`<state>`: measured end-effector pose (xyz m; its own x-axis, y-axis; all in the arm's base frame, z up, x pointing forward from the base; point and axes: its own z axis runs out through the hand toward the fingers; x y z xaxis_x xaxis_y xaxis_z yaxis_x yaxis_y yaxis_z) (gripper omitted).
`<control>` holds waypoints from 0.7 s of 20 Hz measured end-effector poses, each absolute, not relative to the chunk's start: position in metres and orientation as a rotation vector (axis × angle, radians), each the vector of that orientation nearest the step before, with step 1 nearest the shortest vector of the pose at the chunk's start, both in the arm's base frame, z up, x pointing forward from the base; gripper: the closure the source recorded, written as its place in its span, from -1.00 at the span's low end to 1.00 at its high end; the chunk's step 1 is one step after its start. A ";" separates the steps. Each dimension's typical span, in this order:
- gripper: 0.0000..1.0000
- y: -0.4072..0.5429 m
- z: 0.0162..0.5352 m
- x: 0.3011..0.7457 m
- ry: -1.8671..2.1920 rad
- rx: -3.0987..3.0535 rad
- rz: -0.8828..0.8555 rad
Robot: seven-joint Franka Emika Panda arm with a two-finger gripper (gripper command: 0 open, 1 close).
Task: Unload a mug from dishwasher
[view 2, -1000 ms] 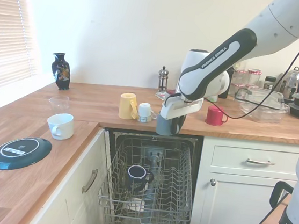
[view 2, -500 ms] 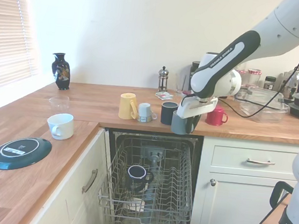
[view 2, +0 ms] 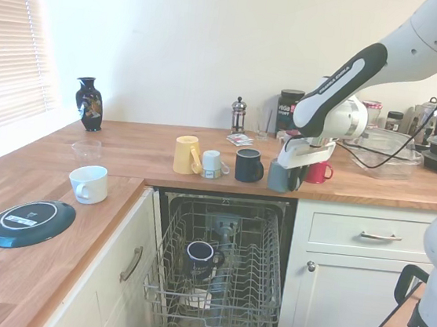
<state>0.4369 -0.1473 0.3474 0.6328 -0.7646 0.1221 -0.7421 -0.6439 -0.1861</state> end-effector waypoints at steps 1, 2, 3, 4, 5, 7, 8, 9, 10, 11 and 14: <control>1.00 -0.151 0.348 0.437 1.268 -2.728 -0.290; 1.00 -0.155 0.348 0.437 1.272 -2.727 -0.292; 1.00 -0.159 0.349 0.439 1.276 -2.725 -0.294; 1.00 -0.163 0.349 0.441 1.279 -2.724 -0.291; 1.00 -0.168 0.350 0.444 1.282 -2.724 -0.286; 1.00 -0.180 0.348 0.450 1.296 -2.725 -0.270; 1.00 -0.185 0.346 0.453 1.304 -2.727 -0.262; 1.00 -0.191 0.344 0.456 1.312 -2.728 -0.257; 1.00 -0.197 0.342 0.459 1.320 -2.729 -0.256; 1.00 -0.201 0.341 0.463 1.326 -2.731 -0.257; 1.00 -0.208 0.341 0.472 1.331 -2.737 -0.266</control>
<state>0.4719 -0.2079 0.3412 0.6059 -0.7867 0.1182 -0.7717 -0.6173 -0.1530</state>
